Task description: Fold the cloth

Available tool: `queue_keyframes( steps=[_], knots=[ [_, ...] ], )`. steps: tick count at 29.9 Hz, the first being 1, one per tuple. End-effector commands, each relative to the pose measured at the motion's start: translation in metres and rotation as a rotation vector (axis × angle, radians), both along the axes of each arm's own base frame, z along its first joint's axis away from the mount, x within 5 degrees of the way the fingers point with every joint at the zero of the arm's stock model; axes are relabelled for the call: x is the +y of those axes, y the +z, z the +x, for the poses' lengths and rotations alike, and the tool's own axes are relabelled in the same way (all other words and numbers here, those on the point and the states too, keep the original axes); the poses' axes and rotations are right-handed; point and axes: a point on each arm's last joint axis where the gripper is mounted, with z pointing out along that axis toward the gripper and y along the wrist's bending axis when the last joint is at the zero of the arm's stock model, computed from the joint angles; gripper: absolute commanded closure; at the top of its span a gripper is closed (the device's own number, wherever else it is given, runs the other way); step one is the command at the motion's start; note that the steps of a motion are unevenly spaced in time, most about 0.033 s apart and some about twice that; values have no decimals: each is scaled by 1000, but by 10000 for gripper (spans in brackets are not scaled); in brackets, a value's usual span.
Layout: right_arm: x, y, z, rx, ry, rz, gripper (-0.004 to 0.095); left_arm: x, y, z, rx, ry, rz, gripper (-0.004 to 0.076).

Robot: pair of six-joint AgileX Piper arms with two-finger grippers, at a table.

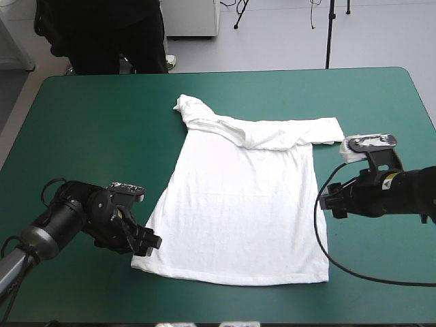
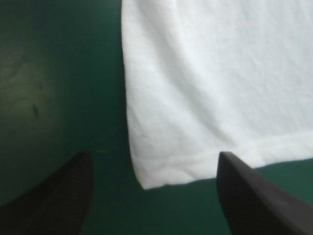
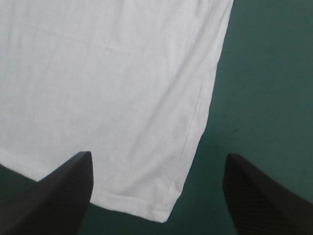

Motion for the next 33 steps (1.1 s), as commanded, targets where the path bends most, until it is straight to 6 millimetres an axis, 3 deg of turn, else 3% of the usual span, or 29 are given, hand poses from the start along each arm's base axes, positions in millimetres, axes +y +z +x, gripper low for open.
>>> queue_keyframes(
  steps=[1,11,14,23,26,33],
  knots=[
    [9,-8,-6,29,45,14,218,-2,-3,-2,-56,26,-37,218],
    [15,-78,-11,176,20,-86,277,-1,-41,-5,22,48,-10,239],
    [14,-94,-12,193,5,-94,277,-3,-44,-2,24,59,-19,291],
    [11,-142,-23,275,-18,-114,277,-8,-44,1,1,65,-76,566],
    [12,-153,-24,265,-32,-88,277,-10,-43,3,-15,68,-100,609],
    [22,-178,-22,333,-4,-112,310,-11,-43,4,-25,75,-107,622]
  ],
)
